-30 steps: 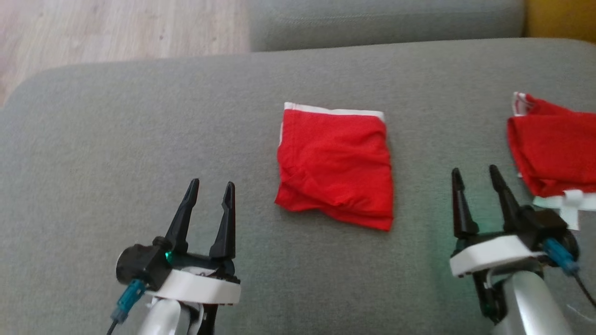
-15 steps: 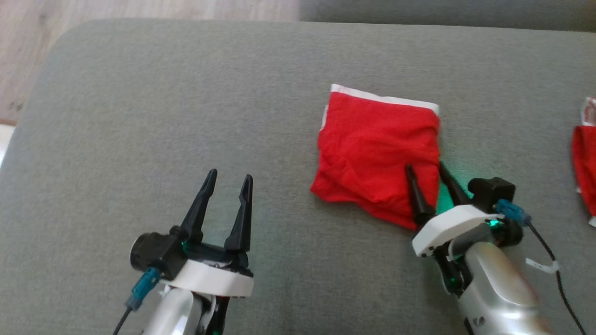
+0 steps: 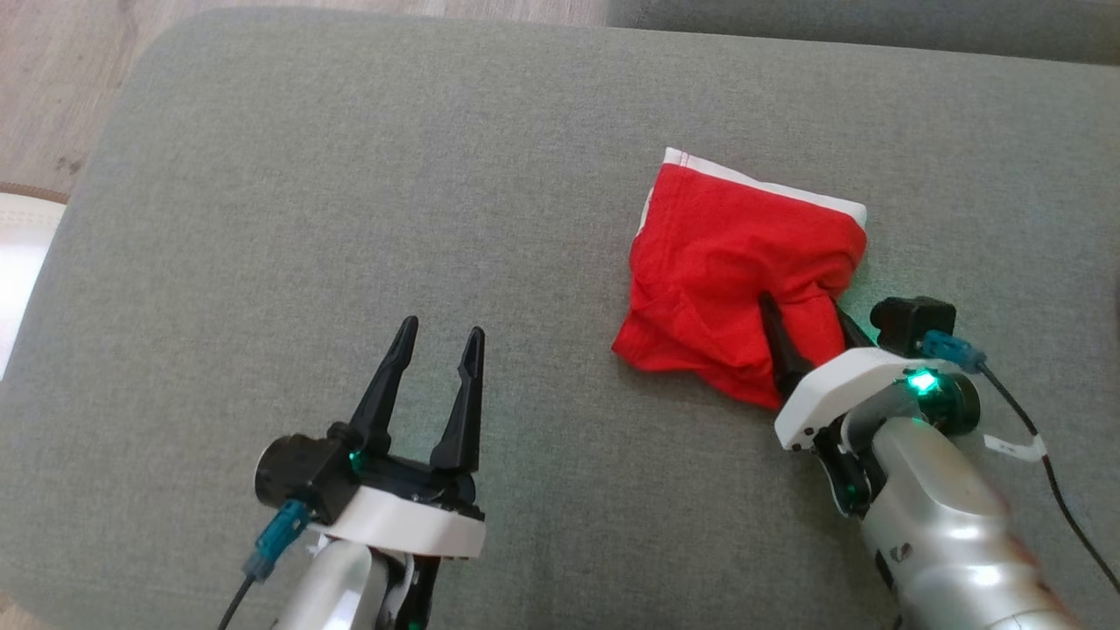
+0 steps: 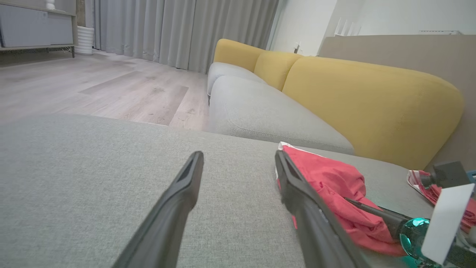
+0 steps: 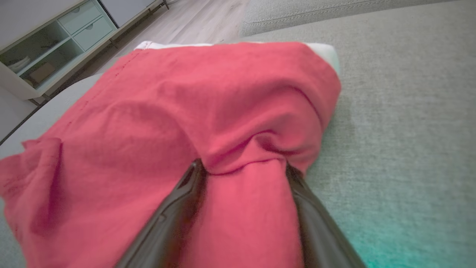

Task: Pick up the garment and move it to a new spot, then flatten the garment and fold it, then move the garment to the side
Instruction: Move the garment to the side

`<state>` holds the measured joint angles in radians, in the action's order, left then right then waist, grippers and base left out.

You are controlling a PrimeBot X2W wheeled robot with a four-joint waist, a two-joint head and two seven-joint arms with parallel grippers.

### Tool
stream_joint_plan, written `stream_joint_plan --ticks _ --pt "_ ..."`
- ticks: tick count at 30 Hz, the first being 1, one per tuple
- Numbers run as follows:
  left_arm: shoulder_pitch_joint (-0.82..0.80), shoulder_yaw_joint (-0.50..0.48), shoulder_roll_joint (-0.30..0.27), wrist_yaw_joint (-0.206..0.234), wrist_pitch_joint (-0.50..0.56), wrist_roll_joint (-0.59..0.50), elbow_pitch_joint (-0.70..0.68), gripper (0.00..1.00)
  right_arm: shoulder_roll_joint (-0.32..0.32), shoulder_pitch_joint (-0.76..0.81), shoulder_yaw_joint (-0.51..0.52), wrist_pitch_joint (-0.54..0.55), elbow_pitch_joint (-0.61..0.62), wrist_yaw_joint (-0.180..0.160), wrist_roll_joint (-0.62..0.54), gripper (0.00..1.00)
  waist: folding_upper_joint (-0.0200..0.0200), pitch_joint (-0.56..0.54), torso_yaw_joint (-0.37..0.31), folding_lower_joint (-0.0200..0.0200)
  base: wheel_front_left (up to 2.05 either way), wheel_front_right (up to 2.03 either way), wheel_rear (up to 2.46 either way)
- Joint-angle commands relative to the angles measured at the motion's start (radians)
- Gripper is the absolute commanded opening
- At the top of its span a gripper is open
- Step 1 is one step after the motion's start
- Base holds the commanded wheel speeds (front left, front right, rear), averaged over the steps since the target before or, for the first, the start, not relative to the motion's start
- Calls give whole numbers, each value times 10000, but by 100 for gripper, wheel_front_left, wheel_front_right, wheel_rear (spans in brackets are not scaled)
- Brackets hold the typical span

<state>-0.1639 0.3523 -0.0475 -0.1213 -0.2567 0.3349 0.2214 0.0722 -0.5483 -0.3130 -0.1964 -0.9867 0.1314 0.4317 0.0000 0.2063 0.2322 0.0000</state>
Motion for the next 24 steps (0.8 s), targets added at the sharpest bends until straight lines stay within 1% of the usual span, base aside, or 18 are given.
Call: stream_joint_plan --ticks 1,2,5,9,13,16,18,22,24 --pt "-348 -288 -28 114 -51 47 -244 100 -219 112 -437 234 -237 -7 170 28 0 -19 -25 0 0 0 0" --pt "-331 -304 -28 128 -51 48 -235 100 -219 64 -543 185 -315 -7 152 0 0 -35 -60 0 0 0 0" --pt "-297 -357 -28 142 -51 46 -182 100 -219 -99 -665 -43 -650 -7 -62 0 0 -133 -229 0 0 0 0" --pt "-282 -422 -28 132 -51 20 -154 100 -201 -335 -883 -337 -955 -7 -648 0 0 -323 -572 0 0 0 0" --pt "-233 -493 -28 115 -51 -9 -170 100 127 -624 -1171 -569 -861 -7 -1567 0 0 -537 -988 0 0 0 0" --pt "-199 -555 -28 100 -51 -52 -198 100 589 -829 -1433 -631 -478 -7 -2400 0 0 -653 -1313 0 0 0 0" --pt "-187 -588 -28 88 -51 -81 -229 100 1006 -926 -1583 -644 -122 -7 -2860 0 0 -711 -1508 0 0 0 0" --pt "-161 -646 -28 73 -51 -116 -293 100 2105 -988 -1781 -649 734 -7 -3390 0 0 -780 -1840 0 0 0 0" --pt "-145 -664 -28 68 -51 -126 -322 100 2729 -990 -1891 -650 1070 -7 -3407 0 0 -779 -1984 0 0 0 0"
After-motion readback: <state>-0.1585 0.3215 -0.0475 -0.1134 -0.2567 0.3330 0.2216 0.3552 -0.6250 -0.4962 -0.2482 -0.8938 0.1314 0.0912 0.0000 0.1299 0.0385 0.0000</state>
